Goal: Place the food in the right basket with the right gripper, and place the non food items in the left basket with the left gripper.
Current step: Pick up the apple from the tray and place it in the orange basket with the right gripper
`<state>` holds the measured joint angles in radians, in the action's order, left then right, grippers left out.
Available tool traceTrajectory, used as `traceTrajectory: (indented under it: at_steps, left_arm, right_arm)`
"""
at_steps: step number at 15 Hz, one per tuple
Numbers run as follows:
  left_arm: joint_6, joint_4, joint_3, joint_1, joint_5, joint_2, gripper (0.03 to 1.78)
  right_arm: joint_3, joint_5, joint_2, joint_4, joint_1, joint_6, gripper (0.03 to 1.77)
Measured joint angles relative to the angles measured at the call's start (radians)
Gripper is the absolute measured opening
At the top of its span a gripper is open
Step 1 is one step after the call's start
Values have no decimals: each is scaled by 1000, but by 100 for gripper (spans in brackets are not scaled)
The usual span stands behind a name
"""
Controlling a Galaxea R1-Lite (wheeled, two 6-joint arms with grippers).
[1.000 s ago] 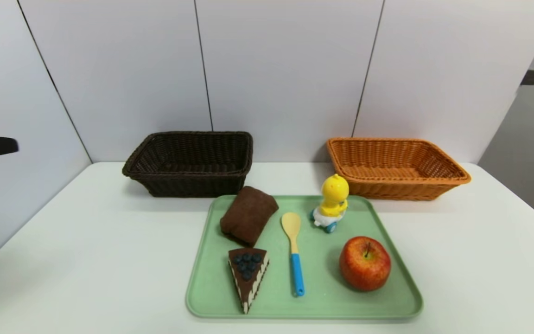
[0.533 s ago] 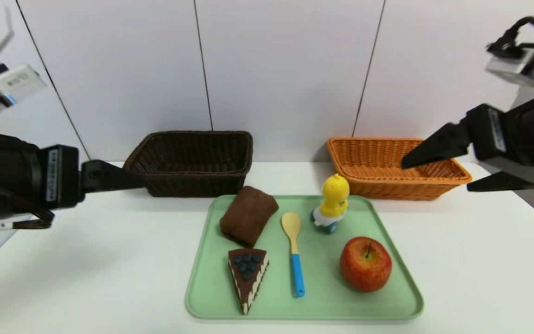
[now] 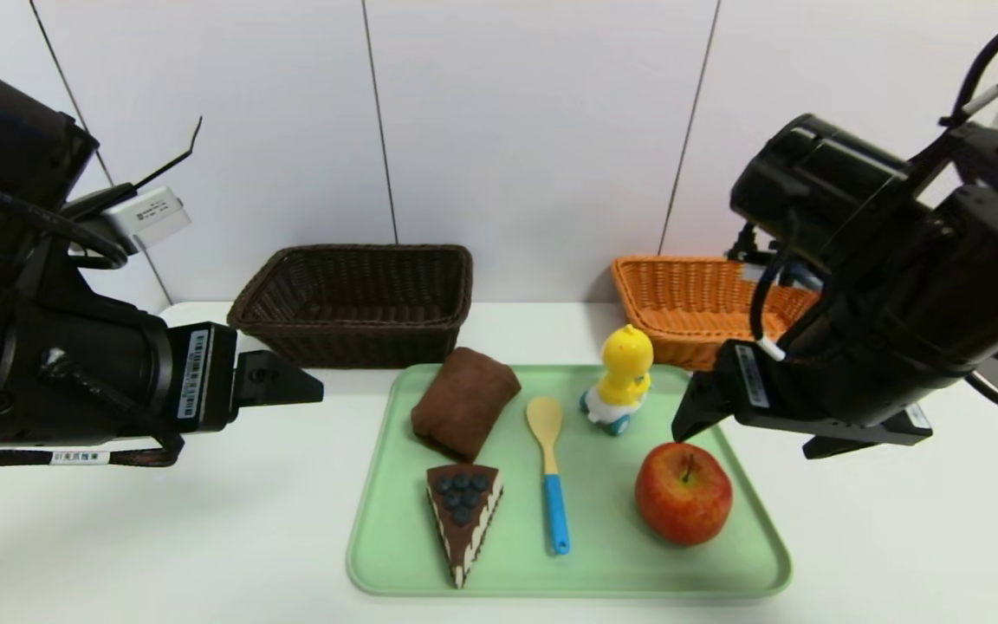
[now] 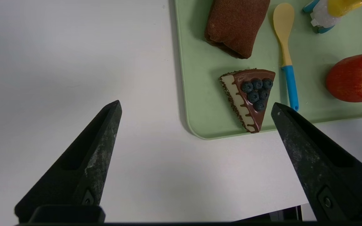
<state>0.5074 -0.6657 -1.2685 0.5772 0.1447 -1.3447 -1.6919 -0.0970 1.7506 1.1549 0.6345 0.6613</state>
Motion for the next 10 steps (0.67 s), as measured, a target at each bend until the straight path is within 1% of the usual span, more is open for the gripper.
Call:
traceTrajectory:
  at_steps: [10]
  left_arm:
    - [6, -5, -1, 1, 1, 27, 169]
  right_arm:
    - [-2, -20, 191, -15, 8, 36, 171]
